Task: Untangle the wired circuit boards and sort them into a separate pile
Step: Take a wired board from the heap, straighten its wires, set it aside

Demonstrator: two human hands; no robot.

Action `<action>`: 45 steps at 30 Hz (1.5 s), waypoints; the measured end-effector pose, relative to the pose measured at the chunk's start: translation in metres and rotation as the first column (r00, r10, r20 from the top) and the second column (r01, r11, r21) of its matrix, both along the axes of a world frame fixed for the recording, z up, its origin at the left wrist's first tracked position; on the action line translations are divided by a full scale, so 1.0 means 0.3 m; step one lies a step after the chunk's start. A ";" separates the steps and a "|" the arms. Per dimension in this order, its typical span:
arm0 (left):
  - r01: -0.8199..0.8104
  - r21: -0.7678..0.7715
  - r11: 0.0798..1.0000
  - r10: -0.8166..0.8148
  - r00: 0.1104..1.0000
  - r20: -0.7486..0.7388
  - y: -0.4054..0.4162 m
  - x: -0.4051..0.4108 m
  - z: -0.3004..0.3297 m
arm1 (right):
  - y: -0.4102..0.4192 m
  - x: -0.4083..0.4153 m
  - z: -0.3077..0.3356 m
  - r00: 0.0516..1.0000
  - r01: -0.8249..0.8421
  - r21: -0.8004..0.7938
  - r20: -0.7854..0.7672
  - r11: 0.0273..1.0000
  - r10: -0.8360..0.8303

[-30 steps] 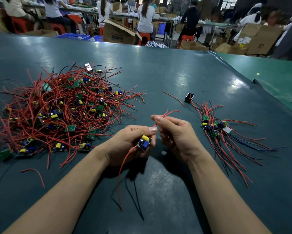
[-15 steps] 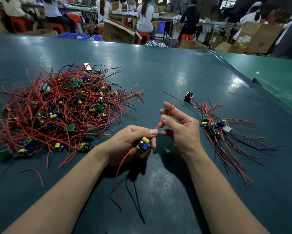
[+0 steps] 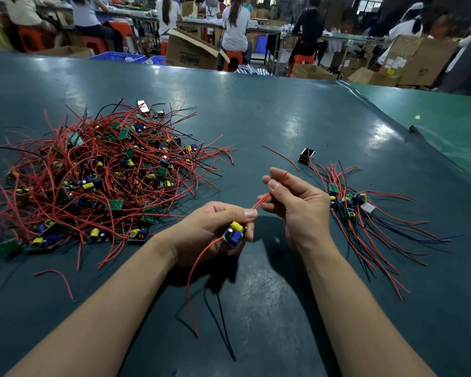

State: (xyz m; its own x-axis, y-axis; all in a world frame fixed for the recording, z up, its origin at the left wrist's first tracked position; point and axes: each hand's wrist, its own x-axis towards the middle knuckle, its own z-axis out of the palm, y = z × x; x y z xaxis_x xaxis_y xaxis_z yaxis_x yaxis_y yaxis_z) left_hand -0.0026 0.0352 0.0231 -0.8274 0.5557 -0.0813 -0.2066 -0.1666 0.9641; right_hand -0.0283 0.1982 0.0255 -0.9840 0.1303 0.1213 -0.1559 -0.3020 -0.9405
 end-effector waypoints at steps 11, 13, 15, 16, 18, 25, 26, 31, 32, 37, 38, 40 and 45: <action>0.008 0.002 1.000 -0.008 1.000 -0.002 0.001 0.002 0.002 | 0.003 0.000 -0.001 0.999 0.033 -0.007 -0.001 0.999 -0.033; 0.006 0.012 1.000 -0.006 1.000 -0.007 -0.001 0.005 0.003 | 0.009 -0.010 0.002 0.996 0.073 -0.079 0.059 0.994 -0.068; -0.047 0.008 0.999 0.048 0.999 -0.026 0.001 0.006 0.002 | 0.015 -0.015 0.006 0.988 0.089 -0.159 0.143 0.983 -0.066; -0.088 0.014 0.996 0.089 0.995 -0.038 0.003 0.006 0.000 | 0.016 -0.015 0.007 0.981 0.074 -0.179 0.187 0.981 -0.040; -0.165 0.054 0.985 0.167 0.985 -0.048 0.005 0.001 -0.002 | 0.015 -0.015 0.010 0.964 0.032 -0.161 0.266 0.986 0.012; -0.139 0.053 0.989 0.142 0.988 -0.061 0.008 0.000 0.003 | 0.004 0.026 0.002 0.808 -0.542 0.007 0.281 0.841 0.518; -0.132 0.034 0.991 0.134 0.989 -0.060 0.007 0.000 0.003 | 0.003 0.027 0.001 0.810 -0.544 0.003 0.261 0.839 0.525; -0.122 -0.026 0.992 0.120 0.991 -0.052 0.003 -0.005 0.007 | 0.007 0.012 0.003 0.897 -0.386 -0.020 0.226 0.922 0.380; -0.111 -0.026 0.994 0.110 0.993 -0.049 0.003 -0.005 0.009 | 0.008 0.009 0.003 0.915 -0.336 -0.029 0.227 0.941 0.334; -0.070 -0.020 0.997 0.069 0.996 -0.050 -0.001 0.008 0.012 | 0.036 -0.028 0.003 0.966 0.012 -0.243 0.253 0.970 0.051; -0.093 -0.010 0.996 0.093 0.994 -0.050 0.001 0.010 0.012 | 0.048 -0.037 0.002 0.964 0.056 -0.297 0.263 0.953 0.025; -0.172 0.029 0.985 0.174 0.984 -0.042 0.006 0.010 0.012 | 0.062 -0.042 0.005 0.952 0.049 -0.282 0.303 0.958 0.040; -0.435 0.088 0.896 0.444 0.873 -0.204 0.022 0.000 -0.003 | -0.004 0.028 0.003 0.755 -0.601 0.080 0.384 0.795 0.532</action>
State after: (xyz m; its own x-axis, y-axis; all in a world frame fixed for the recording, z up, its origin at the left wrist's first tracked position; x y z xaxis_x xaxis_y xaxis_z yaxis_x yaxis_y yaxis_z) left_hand -0.0026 0.0418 0.0222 -0.9818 0.1299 0.1384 0.1060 -0.2295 0.9675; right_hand -0.0199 0.1971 0.0265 -0.8529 -0.4553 -0.2555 0.3107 -0.0493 -0.9492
